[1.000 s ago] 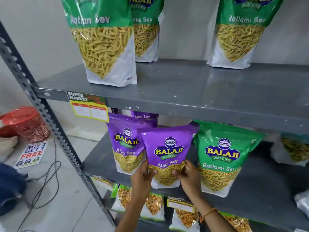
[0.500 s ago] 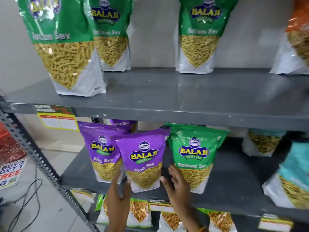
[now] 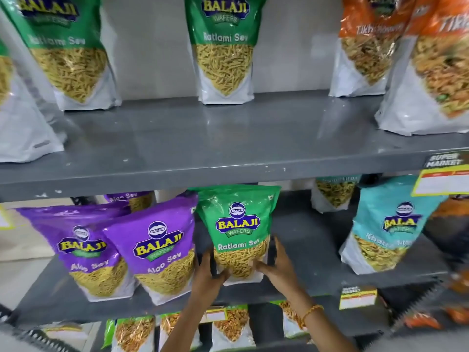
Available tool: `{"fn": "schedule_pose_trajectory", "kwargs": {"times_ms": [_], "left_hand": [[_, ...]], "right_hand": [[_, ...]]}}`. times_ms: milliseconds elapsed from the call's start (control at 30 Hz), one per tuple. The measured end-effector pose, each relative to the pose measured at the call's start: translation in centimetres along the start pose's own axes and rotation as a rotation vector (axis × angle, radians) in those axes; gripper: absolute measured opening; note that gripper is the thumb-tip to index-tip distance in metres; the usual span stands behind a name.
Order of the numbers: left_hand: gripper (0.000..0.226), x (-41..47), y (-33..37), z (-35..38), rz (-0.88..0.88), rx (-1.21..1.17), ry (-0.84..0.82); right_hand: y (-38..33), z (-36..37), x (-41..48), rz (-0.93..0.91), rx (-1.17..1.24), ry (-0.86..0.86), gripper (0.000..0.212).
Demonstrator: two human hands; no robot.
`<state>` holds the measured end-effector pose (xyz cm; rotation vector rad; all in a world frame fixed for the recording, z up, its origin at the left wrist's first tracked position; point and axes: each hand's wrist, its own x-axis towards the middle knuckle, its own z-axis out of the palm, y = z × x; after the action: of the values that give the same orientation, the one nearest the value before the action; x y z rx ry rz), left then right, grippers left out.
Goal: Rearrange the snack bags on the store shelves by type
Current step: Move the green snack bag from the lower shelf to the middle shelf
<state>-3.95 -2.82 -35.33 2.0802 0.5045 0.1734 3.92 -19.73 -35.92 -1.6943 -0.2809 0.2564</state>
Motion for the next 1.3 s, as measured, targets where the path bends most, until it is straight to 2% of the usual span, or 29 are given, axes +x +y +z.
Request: {"fn": "schedule_pose_trajectory", "kwargs": {"times_ms": [67,100,200,300,500,633,733,833,967,1133,1300], "left_hand": [[0.061,0.5,0.2,0.3,0.030,-0.024,-0.018],[0.059,0.6,0.4,0.3,0.042,-0.048,-0.021],[0.055,0.6,0.8,0.5,0.045,-0.178,-0.044],[0.052,0.5,0.7,1.5,0.073,-0.204,-0.062],[0.044,-3.6,3.8,4.0,0.140,-0.251,-0.153],[0.067,-8.1,5.7,5.1,0.162,-0.360,-0.192],[0.050,-11.4,7.6,4.9,0.211,-0.378,-0.141],[0.047,-13.9,9.9,3.3,0.276,-0.368,-0.050],[0.046,-16.4,14.2,-0.5,0.418,-0.367,0.069],[0.058,-17.6,19.3,-6.0,0.582,-0.353,0.188],[0.054,-16.0,23.7,-11.1,0.677,-0.331,0.266]], "right_hand": [[0.5,-0.1,0.6,-0.008,-0.022,-0.039,0.089],[0.7,-0.1,0.8,-0.016,-0.021,-0.038,0.080],[1.7,-0.5,0.9,-0.024,0.050,-0.011,0.070],[1.3,-1.4,-0.3,-0.046,0.083,0.046,0.065],[0.1,-5.4,-5.6,-0.041,0.229,0.142,0.072],[-1.5,-8.3,-10.2,-0.072,0.235,0.151,0.073],[-3.6,-9.9,-12.9,-0.135,0.204,0.128,0.070],[-6.9,-11.0,-14.4,-0.208,0.205,0.092,0.051],[-12.2,-11.3,-15.2,-0.351,0.220,0.075,0.062],[-19.7,-10.7,-14.9,-0.525,0.219,0.036,0.048],[-26.4,-9.3,-12.6,-0.651,0.211,0.046,0.043]]}}
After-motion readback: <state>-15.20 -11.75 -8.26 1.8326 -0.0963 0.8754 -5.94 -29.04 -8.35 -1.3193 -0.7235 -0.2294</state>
